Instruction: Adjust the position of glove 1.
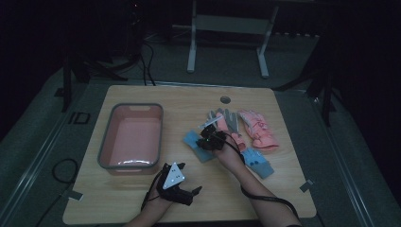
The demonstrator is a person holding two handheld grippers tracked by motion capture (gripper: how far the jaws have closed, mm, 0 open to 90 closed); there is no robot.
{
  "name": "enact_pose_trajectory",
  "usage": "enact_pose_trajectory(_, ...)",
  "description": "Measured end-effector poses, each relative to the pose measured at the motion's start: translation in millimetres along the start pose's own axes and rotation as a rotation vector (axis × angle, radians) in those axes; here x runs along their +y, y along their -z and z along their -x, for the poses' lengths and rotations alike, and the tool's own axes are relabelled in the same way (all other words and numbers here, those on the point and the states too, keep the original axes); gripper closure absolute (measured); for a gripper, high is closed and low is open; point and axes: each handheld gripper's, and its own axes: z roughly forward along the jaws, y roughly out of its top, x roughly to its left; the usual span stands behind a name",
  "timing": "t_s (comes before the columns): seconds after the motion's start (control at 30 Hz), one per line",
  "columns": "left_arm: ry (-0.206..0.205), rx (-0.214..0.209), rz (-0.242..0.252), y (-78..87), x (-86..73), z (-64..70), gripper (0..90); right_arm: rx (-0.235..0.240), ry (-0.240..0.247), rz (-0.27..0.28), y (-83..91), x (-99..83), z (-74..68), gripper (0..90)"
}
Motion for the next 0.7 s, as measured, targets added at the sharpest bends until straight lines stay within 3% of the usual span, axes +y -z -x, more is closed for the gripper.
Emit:
enact_pose_trajectory(0.03,0.0,0.0,0.0,0.0,0.0,0.0,0.8,0.0,0.0,0.0,0.0,0.0,0.0,84.9)
enact_pose_trajectory(0.07,0.002,-0.002,0.0,-0.2,0.0,0.3,0.8,-0.007,-0.012,0.027,11.7,0.3,-2.7,84.9)
enact_pose_trajectory(0.1,0.0,0.001,0.001,-0.2,0.0,0.7,0.8,-0.035,-0.028,0.07,35.8,-0.2,-7.9,85.0)
enact_pose_trajectory(0.17,-0.003,0.002,0.001,-0.1,0.0,0.8,0.8,-0.045,-0.077,0.119,58.1,-5.1,-11.6,85.1)
enact_pose_trajectory(0.2,-0.003,0.002,0.001,-0.1,0.0,0.8,0.8,-0.045,-0.077,0.119,58.1,-5.1,-11.6,85.1)
enact_pose_trajectory(0.23,-0.003,0.004,0.001,0.0,-0.1,1.0,0.8,-0.07,-0.123,0.145,76.8,-14.8,-16.6,85.2)
enact_pose_trajectory(0.27,-0.003,0.004,0.001,0.0,-0.1,1.0,0.8,-0.07,-0.123,0.145,76.8,-14.8,-16.6,85.2)
enact_pose_trajectory(0.3,-0.001,0.006,0.001,0.0,-0.1,1.1,0.8,-0.101,-0.155,0.155,88.4,-25.1,-21.7,85.2)
enact_pose_trajectory(0.37,-0.002,0.007,0.001,0.0,-0.1,0.9,0.8,-0.118,-0.199,0.172,97.8,-36.4,-26.0,85.2)
enact_pose_trajectory(0.43,-0.001,0.007,0.001,0.0,-0.1,0.9,0.8,-0.117,-0.212,0.179,100.5,-40.8,-27.7,85.1)
enact_pose_trajectory(0.47,-0.001,0.008,0.002,0.0,-0.1,0.8,0.8,-0.122,-0.255,0.188,106.0,-53.5,-33.0,85.1)
enact_pose_trajectory(0.53,-0.003,0.008,0.0,0.0,-0.1,1.0,0.8,-0.137,-0.295,0.206,110.3,-66.0,-38.6,85.1)
enact_pose_trajectory(0.57,-0.003,0.008,0.0,0.0,-0.1,1.0,0.8,-0.137,-0.295,0.206,110.3,-66.0,-38.6,85.1)
enact_pose_trajectory(0.6,-0.004,0.01,0.0,-0.1,-0.1,1.3,0.8,-0.151,-0.345,0.229,112.4,-78.1,-43.4,85.1)
enact_pose_trajectory(0.63,-0.004,0.01,0.0,-0.1,-0.1,1.3,0.8,-0.151,-0.345,0.229,112.4,-78.1,-43.4,85.1)
enact_pose_trajectory(0.7,-0.007,0.012,-0.001,0.2,-0.1,1.3,0.8,-0.201,-0.385,0.247,111.8,-93.1,-50.4,85.1)
